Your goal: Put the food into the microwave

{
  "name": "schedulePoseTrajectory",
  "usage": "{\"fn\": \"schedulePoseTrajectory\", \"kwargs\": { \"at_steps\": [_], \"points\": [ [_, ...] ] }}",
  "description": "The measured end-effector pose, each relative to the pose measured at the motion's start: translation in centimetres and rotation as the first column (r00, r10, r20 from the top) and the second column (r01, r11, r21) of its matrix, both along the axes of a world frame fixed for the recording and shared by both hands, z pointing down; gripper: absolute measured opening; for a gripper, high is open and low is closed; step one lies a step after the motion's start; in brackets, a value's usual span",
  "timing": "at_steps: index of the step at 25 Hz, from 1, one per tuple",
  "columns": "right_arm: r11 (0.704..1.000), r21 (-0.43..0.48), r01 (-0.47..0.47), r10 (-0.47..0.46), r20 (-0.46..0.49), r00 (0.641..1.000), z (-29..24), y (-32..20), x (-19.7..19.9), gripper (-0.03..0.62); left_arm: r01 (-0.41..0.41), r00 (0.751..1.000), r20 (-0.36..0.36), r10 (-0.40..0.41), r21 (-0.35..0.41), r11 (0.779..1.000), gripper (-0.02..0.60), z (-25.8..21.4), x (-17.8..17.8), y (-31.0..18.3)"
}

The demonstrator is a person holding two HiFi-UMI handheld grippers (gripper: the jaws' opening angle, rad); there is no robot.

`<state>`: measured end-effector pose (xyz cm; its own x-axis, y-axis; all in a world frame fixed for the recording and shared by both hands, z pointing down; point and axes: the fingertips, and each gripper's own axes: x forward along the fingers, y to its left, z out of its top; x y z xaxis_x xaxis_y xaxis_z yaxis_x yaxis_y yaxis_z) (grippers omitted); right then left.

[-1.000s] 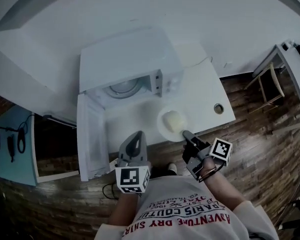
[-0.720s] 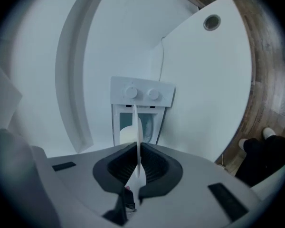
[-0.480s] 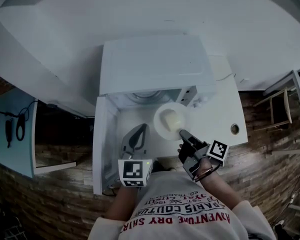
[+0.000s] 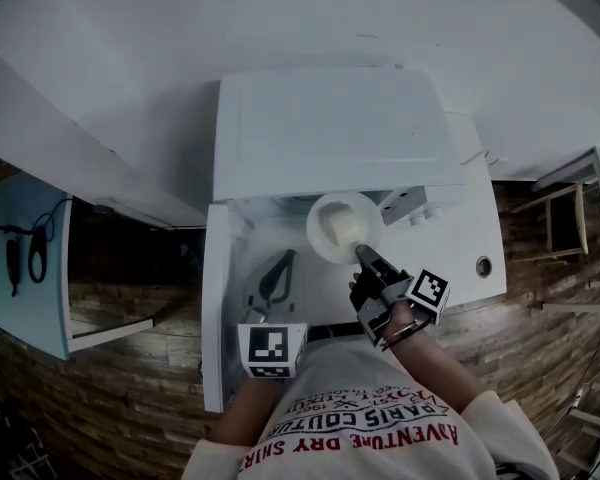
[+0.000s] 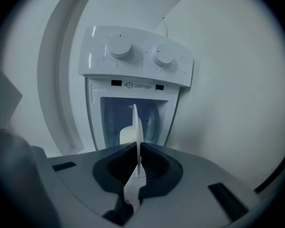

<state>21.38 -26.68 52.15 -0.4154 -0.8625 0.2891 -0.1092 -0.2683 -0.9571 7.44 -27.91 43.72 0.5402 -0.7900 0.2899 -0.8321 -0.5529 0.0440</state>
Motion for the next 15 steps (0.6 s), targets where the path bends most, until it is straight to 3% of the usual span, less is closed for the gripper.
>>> {"fn": "schedulePoseTrajectory", "kwargs": {
  "at_steps": [15],
  "points": [
    [1.0, 0.022, 0.004, -0.004, 0.027, 1.0, 4.3, -8.0, -0.9, 0.028, 0.066, 0.998, 0.027, -0.064, -0.05, 0.997, 0.006, 3.3, 0.3, -2.3]
  ]
}}
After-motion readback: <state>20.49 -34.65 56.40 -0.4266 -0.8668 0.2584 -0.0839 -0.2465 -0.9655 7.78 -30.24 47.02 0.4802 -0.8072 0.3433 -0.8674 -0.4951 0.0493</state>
